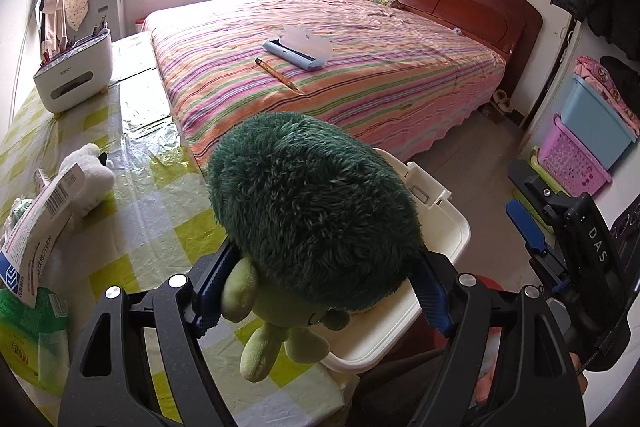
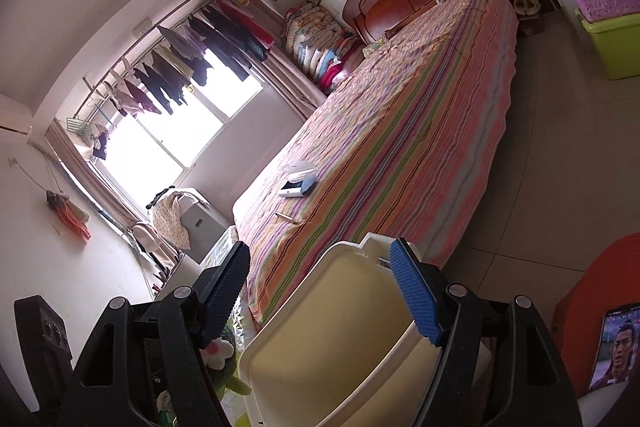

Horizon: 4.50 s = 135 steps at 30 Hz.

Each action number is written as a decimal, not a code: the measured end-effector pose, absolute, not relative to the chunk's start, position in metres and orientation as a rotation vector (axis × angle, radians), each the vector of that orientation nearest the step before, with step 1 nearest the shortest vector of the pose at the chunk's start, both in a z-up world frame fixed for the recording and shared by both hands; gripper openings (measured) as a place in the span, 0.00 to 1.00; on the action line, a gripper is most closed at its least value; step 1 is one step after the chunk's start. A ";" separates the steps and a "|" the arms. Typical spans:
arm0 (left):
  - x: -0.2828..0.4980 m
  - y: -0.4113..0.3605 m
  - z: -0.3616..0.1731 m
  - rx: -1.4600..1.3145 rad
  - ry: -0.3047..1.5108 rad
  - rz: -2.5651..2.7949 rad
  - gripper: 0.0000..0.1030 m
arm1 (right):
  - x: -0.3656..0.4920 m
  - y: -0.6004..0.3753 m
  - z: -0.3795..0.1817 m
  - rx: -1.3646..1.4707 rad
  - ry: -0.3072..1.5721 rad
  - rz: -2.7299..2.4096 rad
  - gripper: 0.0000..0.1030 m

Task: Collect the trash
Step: 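Drop the green plush toy from the left tool into the cream bin, then grasp the brown medicine bottle with the left tool while the right tool grasps the white-and-blue box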

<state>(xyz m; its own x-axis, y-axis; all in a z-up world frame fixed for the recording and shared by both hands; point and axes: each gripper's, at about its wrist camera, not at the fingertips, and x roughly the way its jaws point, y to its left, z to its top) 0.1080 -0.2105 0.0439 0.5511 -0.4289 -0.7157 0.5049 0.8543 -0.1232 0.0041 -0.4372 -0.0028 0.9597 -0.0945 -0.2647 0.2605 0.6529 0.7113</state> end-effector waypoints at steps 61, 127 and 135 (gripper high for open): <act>0.131 0.199 0.084 -0.161 0.774 0.120 0.83 | 0.141 -0.224 -0.003 0.796 0.678 0.460 0.74; 0.245 0.243 0.008 0.597 1.067 -0.204 0.89 | 0.162 -0.171 -0.034 0.755 0.902 0.592 0.74; 0.242 0.236 -0.016 0.497 1.153 -0.304 0.72 | 0.161 -0.160 -0.024 0.704 0.880 0.615 0.74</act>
<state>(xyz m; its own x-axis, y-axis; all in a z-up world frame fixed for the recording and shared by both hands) 0.2418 0.2364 -0.0163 0.3823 0.0229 -0.9238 0.4751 0.8526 0.2177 0.1607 -0.1604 -0.0241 0.4985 0.7289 -0.4692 -0.1902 0.6200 0.7612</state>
